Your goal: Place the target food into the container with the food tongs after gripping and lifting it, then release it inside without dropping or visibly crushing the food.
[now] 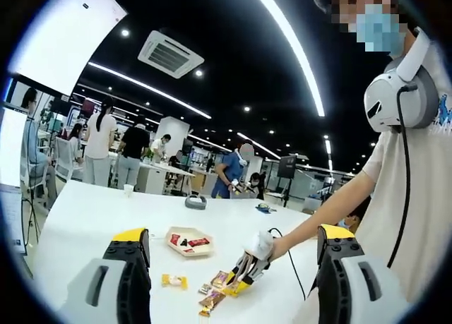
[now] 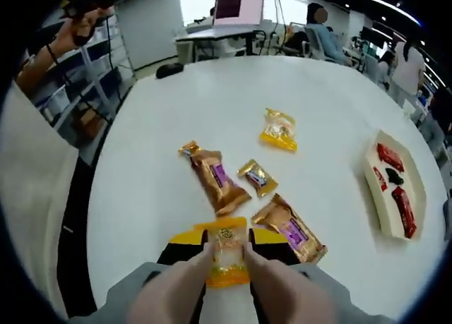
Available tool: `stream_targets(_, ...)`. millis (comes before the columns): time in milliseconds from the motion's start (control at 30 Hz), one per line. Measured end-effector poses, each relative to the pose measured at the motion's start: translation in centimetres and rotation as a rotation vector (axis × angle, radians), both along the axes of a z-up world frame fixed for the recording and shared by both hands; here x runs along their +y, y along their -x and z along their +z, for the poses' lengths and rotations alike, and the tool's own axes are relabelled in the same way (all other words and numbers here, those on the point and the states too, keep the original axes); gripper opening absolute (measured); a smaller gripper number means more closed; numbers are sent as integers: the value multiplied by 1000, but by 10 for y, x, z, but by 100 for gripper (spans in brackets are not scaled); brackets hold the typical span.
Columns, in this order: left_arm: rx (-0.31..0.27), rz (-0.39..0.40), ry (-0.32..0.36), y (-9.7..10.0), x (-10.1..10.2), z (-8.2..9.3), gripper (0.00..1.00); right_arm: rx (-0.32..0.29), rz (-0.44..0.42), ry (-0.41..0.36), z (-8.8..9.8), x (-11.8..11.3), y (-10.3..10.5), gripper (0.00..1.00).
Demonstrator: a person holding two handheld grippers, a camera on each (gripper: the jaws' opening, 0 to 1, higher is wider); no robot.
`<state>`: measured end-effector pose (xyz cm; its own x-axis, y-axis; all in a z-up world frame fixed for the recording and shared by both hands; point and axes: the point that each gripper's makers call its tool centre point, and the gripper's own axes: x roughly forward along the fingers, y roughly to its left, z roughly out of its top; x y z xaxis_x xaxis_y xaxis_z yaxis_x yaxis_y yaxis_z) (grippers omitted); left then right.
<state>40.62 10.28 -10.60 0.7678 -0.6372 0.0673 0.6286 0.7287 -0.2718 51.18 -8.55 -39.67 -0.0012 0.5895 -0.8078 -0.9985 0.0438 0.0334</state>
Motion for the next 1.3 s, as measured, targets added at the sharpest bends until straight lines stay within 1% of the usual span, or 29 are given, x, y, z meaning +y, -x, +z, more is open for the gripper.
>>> stream_targets(67,1,4,1,1,1,0,99,-7,3,-9,5,-1,1,22)
stream_targets(200,-2,12,-4,3,3,-2,99,-16,-25,-44,18,-2,-3,22)
stream_targets(233,-4,16,1,3,4,-2,99,-17,-36,-52,21,-2,-5,22)
stream_targets(300,-5,17,7,4,4,-2,99,-23,-86,-83,30,-1,-11,22)
stream_targets(367,-5,13,8,5,2,-3,99,-26,-117,-113,38,1,-16,22)
stream_targets(400,-5,5,10,6,0,-3,99,-39,-120,-122,44,0,-20,22)
stream_targets(567,2,-8,0,8,-2,-5,99,-69,-144,-131,57,-8,-30,22)
stream_targets(667,-7,1,8,10,-1,0,99,-94,-184,-142,66,-16,-42,22)
stream_targets(700,-10,1,7,12,-1,1,99,-99,-204,-156,70,-18,-48,22)
stream_targets(767,-9,4,3,15,0,0,99,-108,-223,-161,75,-22,-55,22)
stream_targets(933,-6,20,0,22,3,-1,99,-142,-242,-179,90,-26,-69,22)
stream_targets(1067,-8,34,7,26,4,1,99,-174,-270,-203,105,-27,-86,22)
stream_targets(1200,7,34,10,27,3,1,99,-204,-301,-224,120,-29,-102,22)
stream_targets(1233,4,23,14,28,0,2,99,-215,-313,-230,124,-31,-107,22)
stream_targets(1267,-12,-7,28,31,-5,6,99,-219,-321,-238,128,-31,-111,22)
stream_targets(1300,-67,-49,67,38,-8,17,97,-221,-324,-250,132,-31,-114,22)
